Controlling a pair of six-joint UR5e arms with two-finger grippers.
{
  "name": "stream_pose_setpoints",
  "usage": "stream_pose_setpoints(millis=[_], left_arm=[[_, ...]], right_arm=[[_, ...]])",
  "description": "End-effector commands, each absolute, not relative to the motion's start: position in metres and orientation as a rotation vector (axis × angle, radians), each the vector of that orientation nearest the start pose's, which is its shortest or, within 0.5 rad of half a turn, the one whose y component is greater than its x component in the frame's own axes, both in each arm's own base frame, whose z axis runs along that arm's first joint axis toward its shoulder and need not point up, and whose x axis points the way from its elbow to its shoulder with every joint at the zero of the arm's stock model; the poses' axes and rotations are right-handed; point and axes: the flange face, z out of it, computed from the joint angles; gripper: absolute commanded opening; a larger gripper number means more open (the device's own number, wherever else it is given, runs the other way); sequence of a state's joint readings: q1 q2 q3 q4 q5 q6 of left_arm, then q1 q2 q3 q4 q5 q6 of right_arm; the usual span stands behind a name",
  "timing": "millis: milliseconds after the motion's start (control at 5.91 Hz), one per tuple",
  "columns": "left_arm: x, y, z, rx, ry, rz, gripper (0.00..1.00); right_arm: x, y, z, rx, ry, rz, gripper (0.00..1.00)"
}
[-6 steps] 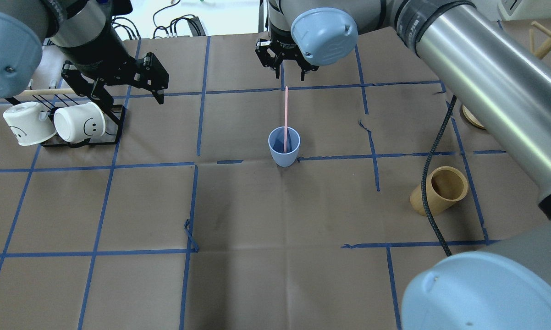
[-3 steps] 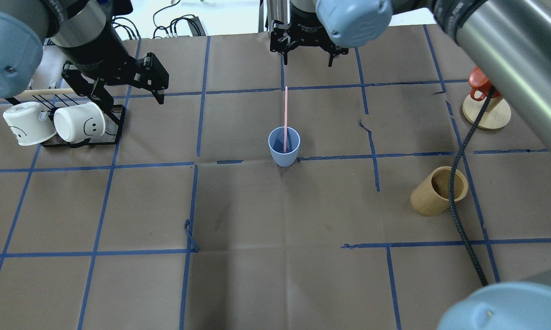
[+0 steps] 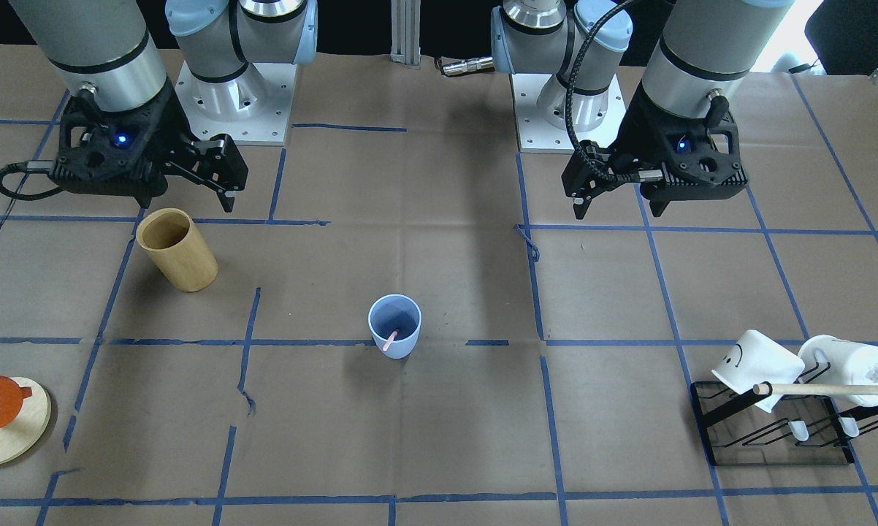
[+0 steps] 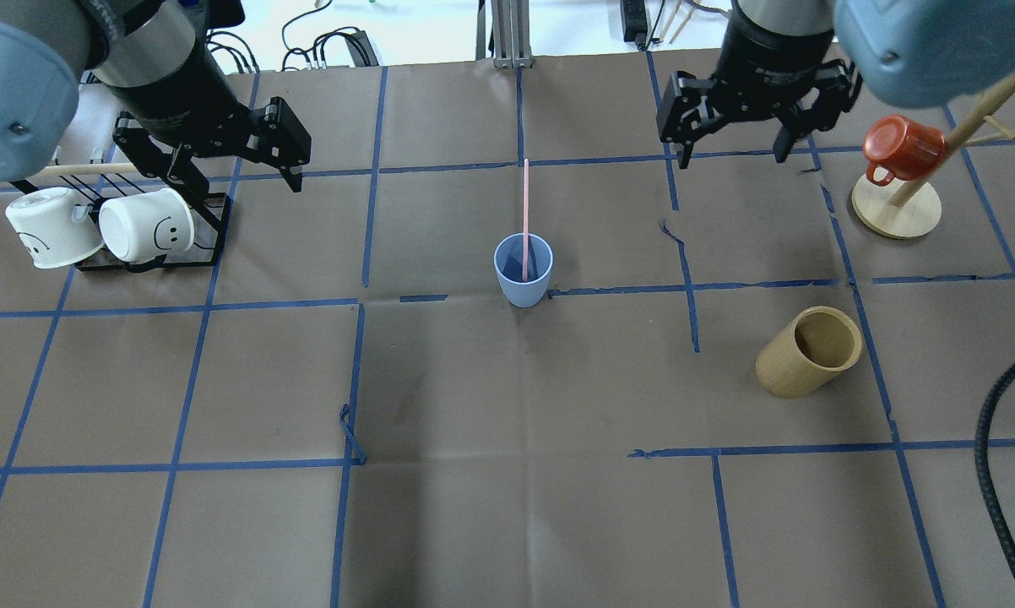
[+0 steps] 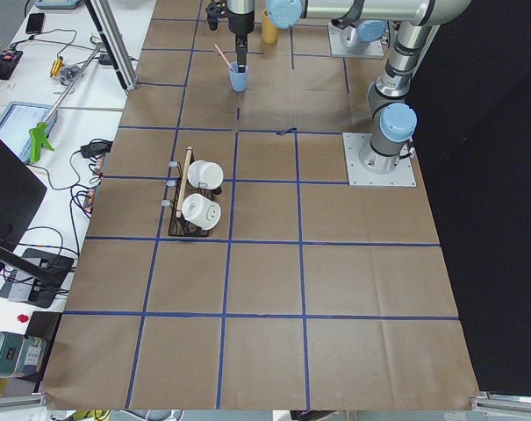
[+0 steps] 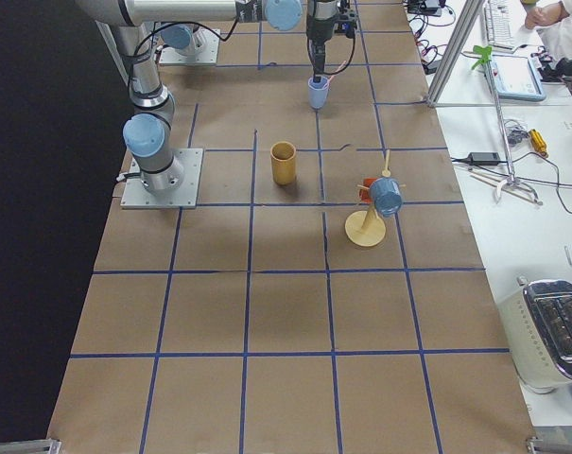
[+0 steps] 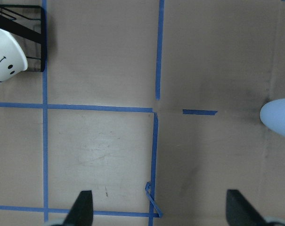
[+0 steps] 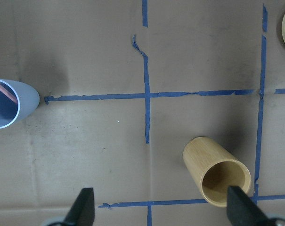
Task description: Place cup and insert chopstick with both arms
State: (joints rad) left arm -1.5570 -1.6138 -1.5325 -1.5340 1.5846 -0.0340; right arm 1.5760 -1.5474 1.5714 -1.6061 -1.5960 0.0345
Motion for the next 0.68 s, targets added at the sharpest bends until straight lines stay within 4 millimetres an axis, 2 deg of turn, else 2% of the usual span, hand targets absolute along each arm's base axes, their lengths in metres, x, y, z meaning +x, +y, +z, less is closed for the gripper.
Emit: stream_pose_setpoints(millis=[0, 169, 508], left_arm=[[-0.125, -0.515, 0.489, -0.075, 3.127, -0.051, 0.99], [-0.125, -0.515, 0.489, -0.075, 3.127, -0.051, 0.99], [-0.125, -0.515, 0.488, -0.075, 3.127, -0.048, 0.99]], right_arm=[[0.127, -0.496, 0.484, 0.076, 3.163, -0.037, 1.00], [0.130, -0.498, 0.495, 0.076, 3.163, -0.042, 1.00], [0.134, -0.497, 0.493, 0.065, 3.155, -0.013, 1.00]])
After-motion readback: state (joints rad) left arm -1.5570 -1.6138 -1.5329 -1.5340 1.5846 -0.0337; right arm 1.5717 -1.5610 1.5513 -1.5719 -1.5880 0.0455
